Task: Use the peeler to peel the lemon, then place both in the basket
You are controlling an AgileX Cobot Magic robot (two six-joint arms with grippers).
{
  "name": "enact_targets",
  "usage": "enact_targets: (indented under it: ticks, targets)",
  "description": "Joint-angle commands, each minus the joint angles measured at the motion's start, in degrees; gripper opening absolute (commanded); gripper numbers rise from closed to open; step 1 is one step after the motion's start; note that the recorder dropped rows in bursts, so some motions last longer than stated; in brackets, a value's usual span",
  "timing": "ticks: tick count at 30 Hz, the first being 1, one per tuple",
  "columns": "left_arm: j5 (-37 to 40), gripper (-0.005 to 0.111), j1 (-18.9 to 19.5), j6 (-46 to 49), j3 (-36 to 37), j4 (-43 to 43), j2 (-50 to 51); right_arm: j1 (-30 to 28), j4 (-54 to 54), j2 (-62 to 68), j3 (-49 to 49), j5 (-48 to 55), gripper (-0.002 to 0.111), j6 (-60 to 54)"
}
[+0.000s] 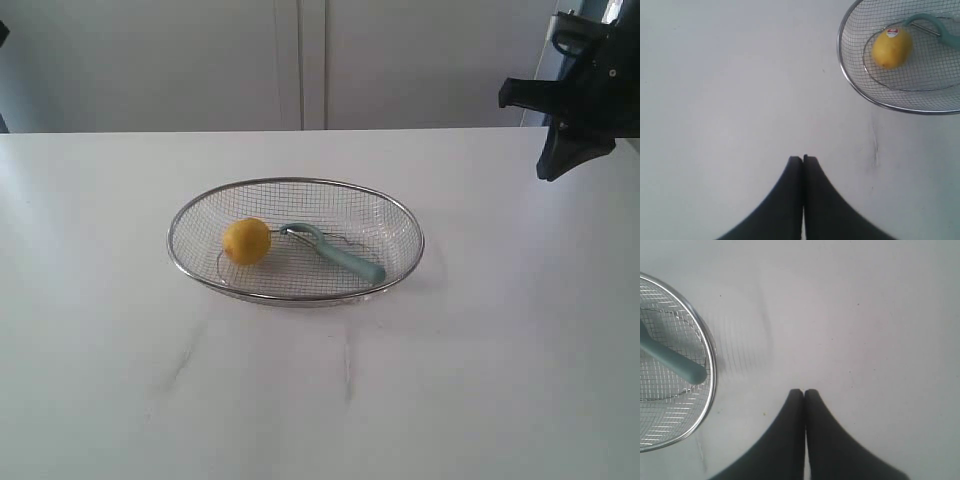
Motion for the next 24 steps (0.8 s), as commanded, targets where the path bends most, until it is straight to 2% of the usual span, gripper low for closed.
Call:
enact_targets:
  ticks: [1, 16, 24]
  targets:
    - [5.1, 0.000, 0.1, -2.4, 3.0, 3.0, -4.8, -0.3, 0.0, -0.7, -0.2, 0.0, 0.000, -0.4]
    - [5.1, 0.000, 0.1, -4.4, 12.4, 5.5, -17.9, -0.3, 0.0, -0.7, -0.2, 0.0, 0.000, -0.4]
    - [2.6, 0.000, 0.1, -4.4, 18.2, 5.5, -26.3, -0.3, 0.0, -0.7, -0.2, 0.0, 0.000, -0.4]
